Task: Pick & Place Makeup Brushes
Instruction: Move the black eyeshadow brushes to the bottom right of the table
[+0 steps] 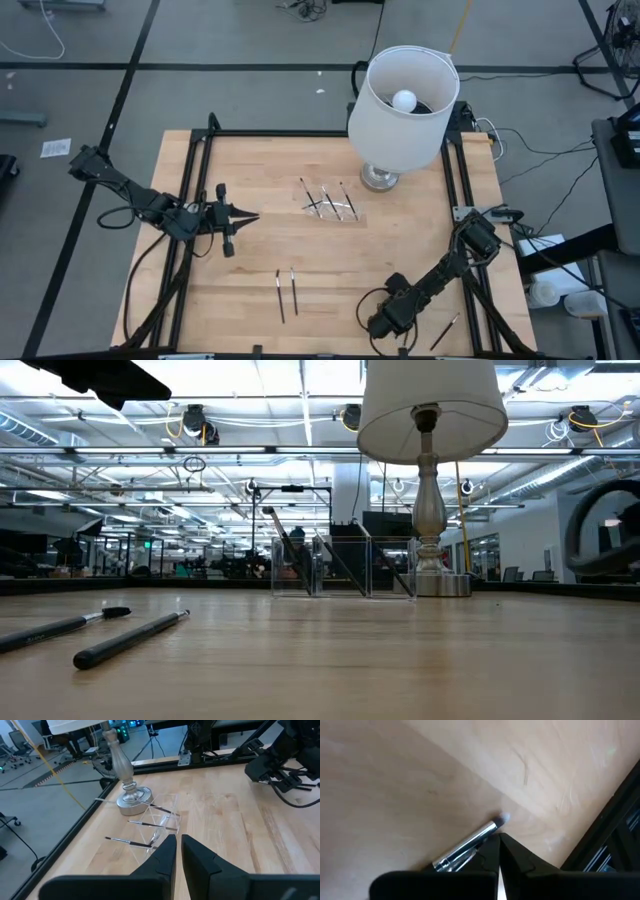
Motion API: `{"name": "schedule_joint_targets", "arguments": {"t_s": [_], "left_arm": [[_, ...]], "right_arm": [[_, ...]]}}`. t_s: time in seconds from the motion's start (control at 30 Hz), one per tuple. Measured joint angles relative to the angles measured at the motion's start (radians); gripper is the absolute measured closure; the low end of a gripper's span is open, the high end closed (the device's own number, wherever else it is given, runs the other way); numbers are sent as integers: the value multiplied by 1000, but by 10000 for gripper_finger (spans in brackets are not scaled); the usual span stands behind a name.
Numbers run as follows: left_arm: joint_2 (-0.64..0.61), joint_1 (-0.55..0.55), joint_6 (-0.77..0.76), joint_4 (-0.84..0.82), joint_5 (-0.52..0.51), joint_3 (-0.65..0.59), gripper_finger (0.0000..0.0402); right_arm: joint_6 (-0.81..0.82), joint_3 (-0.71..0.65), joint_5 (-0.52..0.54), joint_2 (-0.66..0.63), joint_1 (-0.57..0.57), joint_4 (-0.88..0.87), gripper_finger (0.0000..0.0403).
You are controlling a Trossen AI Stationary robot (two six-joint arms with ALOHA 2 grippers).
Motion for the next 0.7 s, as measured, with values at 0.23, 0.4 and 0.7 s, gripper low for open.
{"name": "schedule_joint_targets", "arguments": {"t_s": [0.23, 0.4, 0.7], "left_arm": [[0, 0, 0, 0, 0, 0, 364], [0, 0, 0, 0, 0, 0, 364], [0, 0, 1, 0, 0, 0, 364]], "right_arm": [[-8, 0, 53, -1, -31, 3, 403], [-26, 1, 106, -1, -48, -1, 403], [-74, 2, 178, -1, -88, -1, 403]]}}
